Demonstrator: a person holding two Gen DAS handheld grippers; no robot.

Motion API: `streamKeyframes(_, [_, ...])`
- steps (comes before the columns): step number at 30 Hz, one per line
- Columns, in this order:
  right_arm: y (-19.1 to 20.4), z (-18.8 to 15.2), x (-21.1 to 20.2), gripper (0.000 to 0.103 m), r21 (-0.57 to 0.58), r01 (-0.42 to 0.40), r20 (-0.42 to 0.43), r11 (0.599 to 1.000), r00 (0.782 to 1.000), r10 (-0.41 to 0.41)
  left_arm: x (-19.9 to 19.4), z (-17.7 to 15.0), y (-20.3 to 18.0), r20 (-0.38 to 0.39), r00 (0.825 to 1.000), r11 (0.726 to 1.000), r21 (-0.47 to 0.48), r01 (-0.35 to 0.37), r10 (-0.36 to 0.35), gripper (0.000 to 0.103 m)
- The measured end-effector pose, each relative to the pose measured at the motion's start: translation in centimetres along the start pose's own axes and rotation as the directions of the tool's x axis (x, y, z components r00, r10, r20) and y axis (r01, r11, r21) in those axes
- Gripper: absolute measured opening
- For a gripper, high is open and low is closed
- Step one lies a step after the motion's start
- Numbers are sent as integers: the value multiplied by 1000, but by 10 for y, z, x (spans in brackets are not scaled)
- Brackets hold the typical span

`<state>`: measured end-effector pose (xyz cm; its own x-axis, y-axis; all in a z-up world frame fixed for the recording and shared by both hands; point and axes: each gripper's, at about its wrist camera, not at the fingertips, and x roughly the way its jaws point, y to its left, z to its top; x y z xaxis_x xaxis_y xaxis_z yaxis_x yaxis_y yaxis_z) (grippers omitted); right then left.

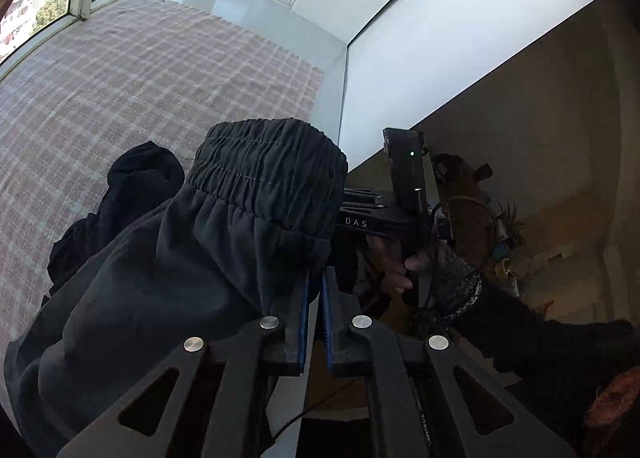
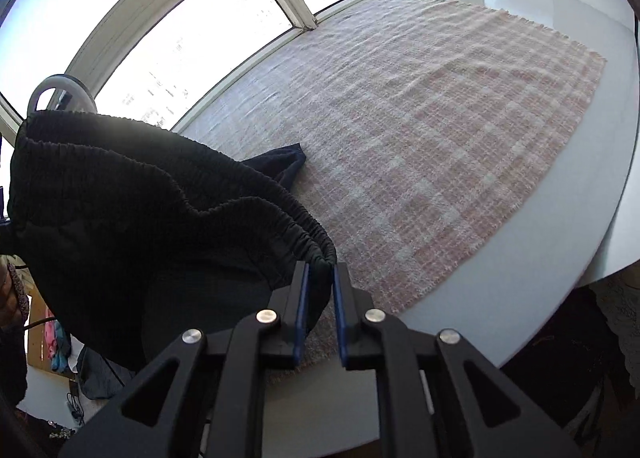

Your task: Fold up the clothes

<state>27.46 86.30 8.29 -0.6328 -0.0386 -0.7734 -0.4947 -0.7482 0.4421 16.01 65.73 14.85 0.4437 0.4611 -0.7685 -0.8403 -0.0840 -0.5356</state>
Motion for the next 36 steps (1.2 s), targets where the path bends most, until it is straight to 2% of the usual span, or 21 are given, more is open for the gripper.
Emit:
streamKeyframes(2, [-10,-4,-7,13,43,-10,6,999,1000,10,4,-22,11,-2,1000,999,-51,-14,14,3])
streamKeyframes(4, [-23,-9,-15,19,121,-110,7,986,994,110,-6,-39,17,44,996,995,-65,-76,79,3])
streamKeyframes(6, [-34,-14,-20,29,191,-223,1,956,974,227,-20,-59,19,86,980,983,-41,-178,181,3])
streamKeyframes(9, [-37,-19,-14,48,231,-343,-45,910,931,362,-38,-93,29,87,956,960,-45,-276,279,3])
streamKeyframes(12, [-35,-22,-1,50,228,-358,-101,905,916,388,-45,-134,45,47,942,941,-84,-328,333,3])
streamKeyframes(15, [-27,-25,20,57,217,-360,-184,907,898,400,-45,-180,54,-9,929,922,-116,-369,371,5])
streamKeyframes(17, [-22,-28,35,57,210,-363,-241,908,881,408,-45,-208,58,-38,918,909,-128,-396,395,7])
streamKeyframes(19, [-16,-33,48,57,192,-387,-299,902,852,429,-42,-225,58,-50,903,898,-97,-429,426,12])
streamKeyframes(21, [-11,-41,57,57,198,-413,-345,889,820,457,-36,-235,59,-66,880,878,-57,-474,471,16])
streamKeyframes(23, [-9,-50,62,57,228,-432,-371,872,790,489,-28,-240,62,-81,878,877,-53,-477,473,16])
streamKeyframes(24, [-8,-54,63,57,239,-438,-378,867,781,498,-24,-239,63,-81,886,885,-54,-462,457,16])
streamKeyframes(26, [-5,-59,62,57,254,-458,-379,852,763,524,-16,-235,58,-58,885,886,-21,-463,461,17])
streamKeyframes(27, [-4,-61,61,57,261,-469,-374,844,757,536,-11,-232,57,-48,879,880,-4,-474,474,18])
streamKeyframes(29, [-2,-63,56,57,274,-487,-361,829,747,558,0,-225,59,-37,865,866,13,-500,500,19])
streamKeyframes(31, [1,-63,53,56,277,-489,-332,827,759,560,10,-220,65,-39,847,848,18,-529,529,18])
streamKeyframes(32, [3,-62,51,50,274,-492,-314,826,766,560,14,-220,67,-43,840,841,32,-541,541,17])
streamKeyframes(33, [6,-61,49,33,267,-499,-294,825,773,563,13,-220,68,-32,846,847,34,-531,532,15])
streamKeyframes(34, [9,-58,46,25,258,-500,-275,827,782,559,11,-220,68,-20,855,855,35,-517,518,0])
streamKeyframes(35, [13,-54,42,17,240,-497,-259,834,795,548,5,-220,70,-11,864,864,20,-502,503,1])
streamKeyframes(36, [17,-48,36,15,216,-492,-242,843,810,535,-1,-220,71,-3,873,873,1,-487,487,0])
